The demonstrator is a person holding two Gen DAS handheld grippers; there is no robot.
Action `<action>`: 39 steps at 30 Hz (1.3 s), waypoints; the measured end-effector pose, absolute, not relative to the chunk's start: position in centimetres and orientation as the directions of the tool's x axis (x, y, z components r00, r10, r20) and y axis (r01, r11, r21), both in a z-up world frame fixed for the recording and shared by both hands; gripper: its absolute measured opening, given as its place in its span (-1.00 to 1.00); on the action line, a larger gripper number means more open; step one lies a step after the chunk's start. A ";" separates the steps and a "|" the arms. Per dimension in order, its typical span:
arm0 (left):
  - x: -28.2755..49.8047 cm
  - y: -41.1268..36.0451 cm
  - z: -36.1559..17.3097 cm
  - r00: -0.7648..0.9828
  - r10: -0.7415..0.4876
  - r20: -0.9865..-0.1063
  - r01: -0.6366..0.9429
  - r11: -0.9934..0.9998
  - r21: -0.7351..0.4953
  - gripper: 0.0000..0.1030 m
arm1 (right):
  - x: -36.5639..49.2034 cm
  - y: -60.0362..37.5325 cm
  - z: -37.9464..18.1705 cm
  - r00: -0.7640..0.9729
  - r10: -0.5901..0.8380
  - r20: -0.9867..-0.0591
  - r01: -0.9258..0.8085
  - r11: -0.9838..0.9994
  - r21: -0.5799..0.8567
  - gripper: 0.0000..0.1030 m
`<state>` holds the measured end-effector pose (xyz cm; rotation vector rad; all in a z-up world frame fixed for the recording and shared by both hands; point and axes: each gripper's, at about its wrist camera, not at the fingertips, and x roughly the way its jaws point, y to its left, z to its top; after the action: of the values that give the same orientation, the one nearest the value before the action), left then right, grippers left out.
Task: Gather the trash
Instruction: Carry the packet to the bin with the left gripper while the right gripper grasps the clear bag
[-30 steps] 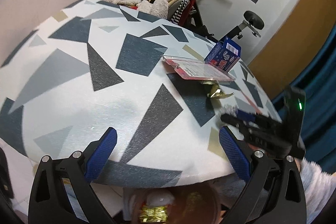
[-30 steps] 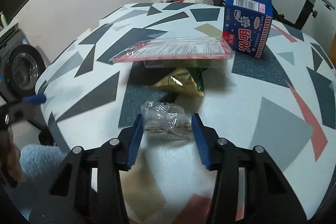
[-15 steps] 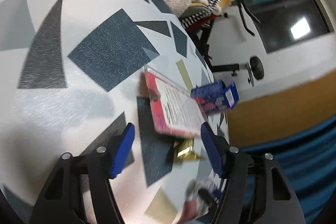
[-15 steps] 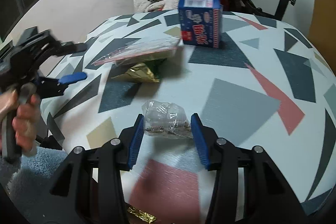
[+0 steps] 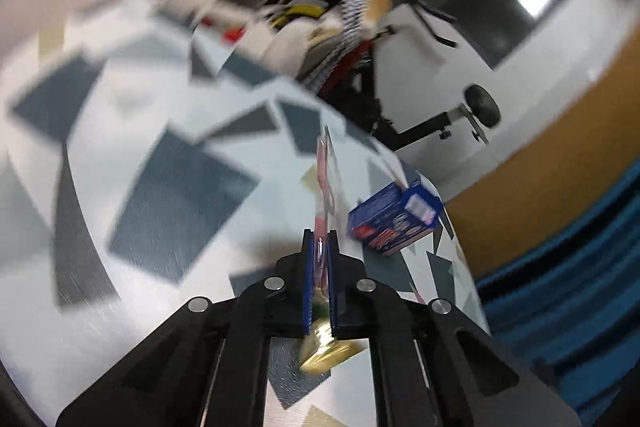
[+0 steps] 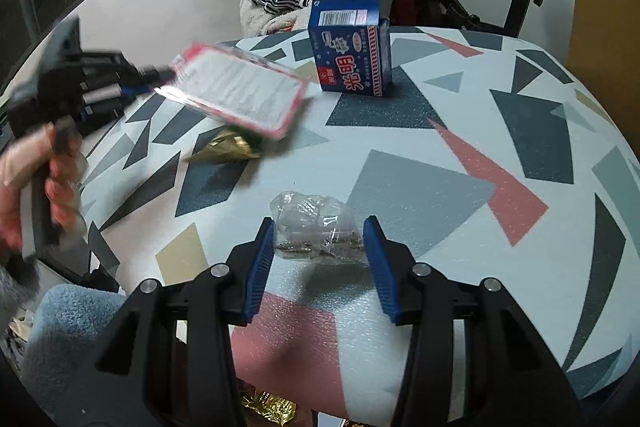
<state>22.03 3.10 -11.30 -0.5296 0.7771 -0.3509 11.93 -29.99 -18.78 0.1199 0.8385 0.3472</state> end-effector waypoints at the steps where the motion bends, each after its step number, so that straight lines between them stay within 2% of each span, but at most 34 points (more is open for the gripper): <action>1: 21.8 2.9 -10.1 0.672 -0.474 -0.569 0.138 0.835 -0.532 -0.88 | 11.8 -30.1 -18.6 0.621 0.348 -0.703 -0.253 0.937 0.240 -0.09; 4: 20.5 2.4 -7.0 0.693 -0.435 -0.574 0.230 0.889 -0.396 -0.88 | 11.2 -30.3 -17.8 0.635 0.349 -0.689 -0.253 0.937 0.241 -0.09; 7: 19.2 2.7 -5.3 0.708 -0.425 -0.564 0.270 0.901 -0.340 -0.88 | 10.8 -30.3 -17.3 0.642 0.353 -0.680 -0.255 0.935 0.244 -0.09; 13: 16.2 4.1 -2.4 0.729 -0.423 -0.538 0.293 0.903 -0.313 -0.88 | 9.5 -29.9 -15.7 0.658 0.361 -0.661 -0.270 0.932 0.241 -0.09; 20: 10.4 4.1 -0.8 0.696 -0.456 -0.555 0.362 0.890 -0.278 -0.88 | 7.4 -29.4 -14.5 0.668 0.374 -0.644 -0.293 0.927 0.234 -0.09; 30: 1.6 3.7 -3.8 0.583 -0.574 -0.575 0.455 0.817 -0.354 -0.88 | 4.2 -28.4 -14.5 0.657 0.387 -0.647 -0.324 0.920 0.221 -0.09; 39: -2.2 2.7 -11.0 0.465 -0.594 -0.656 0.472 0.793 -0.384 -0.88 | 2.3 -28.2 -16.1 0.635 0.393 -0.665 -0.313 0.918 0.243 -0.09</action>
<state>-2.17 2.67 -11.02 -0.1561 0.8667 -0.6582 2.28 -28.19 -16.11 0.1085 0.7856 0.4046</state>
